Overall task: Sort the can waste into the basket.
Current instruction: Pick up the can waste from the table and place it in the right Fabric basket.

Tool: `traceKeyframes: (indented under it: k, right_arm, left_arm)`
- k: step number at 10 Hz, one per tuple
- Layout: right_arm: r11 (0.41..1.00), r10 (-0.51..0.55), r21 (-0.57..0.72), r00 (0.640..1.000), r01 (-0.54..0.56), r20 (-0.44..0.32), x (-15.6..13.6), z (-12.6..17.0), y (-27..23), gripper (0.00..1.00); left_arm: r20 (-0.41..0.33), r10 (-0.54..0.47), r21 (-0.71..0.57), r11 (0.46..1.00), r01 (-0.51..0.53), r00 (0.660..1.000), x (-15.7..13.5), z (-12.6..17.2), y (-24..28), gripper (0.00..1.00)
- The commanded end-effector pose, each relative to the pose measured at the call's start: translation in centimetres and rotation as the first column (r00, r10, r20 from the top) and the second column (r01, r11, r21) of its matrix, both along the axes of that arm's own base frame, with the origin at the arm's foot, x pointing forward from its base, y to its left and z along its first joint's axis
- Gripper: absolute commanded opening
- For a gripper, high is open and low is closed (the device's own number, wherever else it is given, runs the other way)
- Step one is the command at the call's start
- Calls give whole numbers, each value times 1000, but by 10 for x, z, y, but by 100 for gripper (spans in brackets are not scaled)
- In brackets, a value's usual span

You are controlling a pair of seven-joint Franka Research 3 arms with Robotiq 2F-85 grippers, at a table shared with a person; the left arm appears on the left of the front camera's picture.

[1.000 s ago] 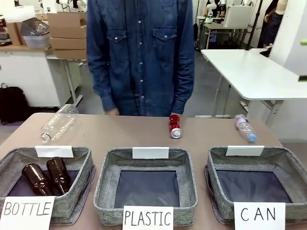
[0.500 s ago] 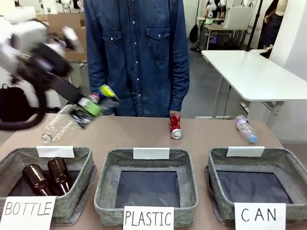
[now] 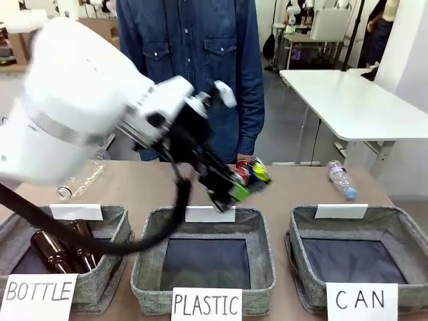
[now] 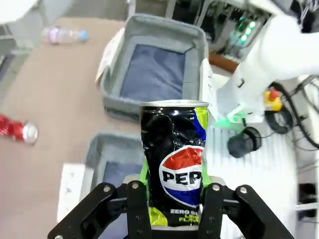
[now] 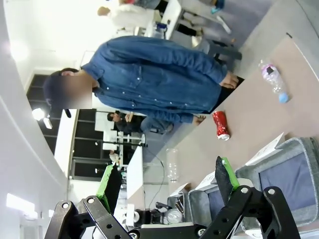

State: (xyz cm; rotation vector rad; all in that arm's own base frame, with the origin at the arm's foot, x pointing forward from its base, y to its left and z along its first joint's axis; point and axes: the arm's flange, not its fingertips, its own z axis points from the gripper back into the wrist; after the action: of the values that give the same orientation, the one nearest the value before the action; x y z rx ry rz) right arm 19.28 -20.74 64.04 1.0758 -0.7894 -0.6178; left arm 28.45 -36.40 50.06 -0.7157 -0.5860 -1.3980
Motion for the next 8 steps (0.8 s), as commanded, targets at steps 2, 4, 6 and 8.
traceKeyframes:
  k: [2, 4, 6, 8]
  right_arm:
    - [1000, -3, 18, 1000, 3, 9, -3, 1, -2, 100]
    - [1000, -3, 18, 1000, 3, 9, -3, 1, -2, 100]
    - [1000, -3, 18, 1000, 3, 9, -3, 1, -2, 100]
    - [1000, -3, 18, 1000, 3, 9, -3, 1, -2, 100]
  left_arm:
    - [211, -175, -23, 983, 184, 962, -18, -27, -77, 37]
    - [251, -255, -18, 963, 268, 934, -28, -35, -124, 37]
    - [250, -307, -7, 948, 319, 918, -30, -42, -165, 37]
    - [231, -280, 0, 958, 288, 932, -40, -43, -147, 37]
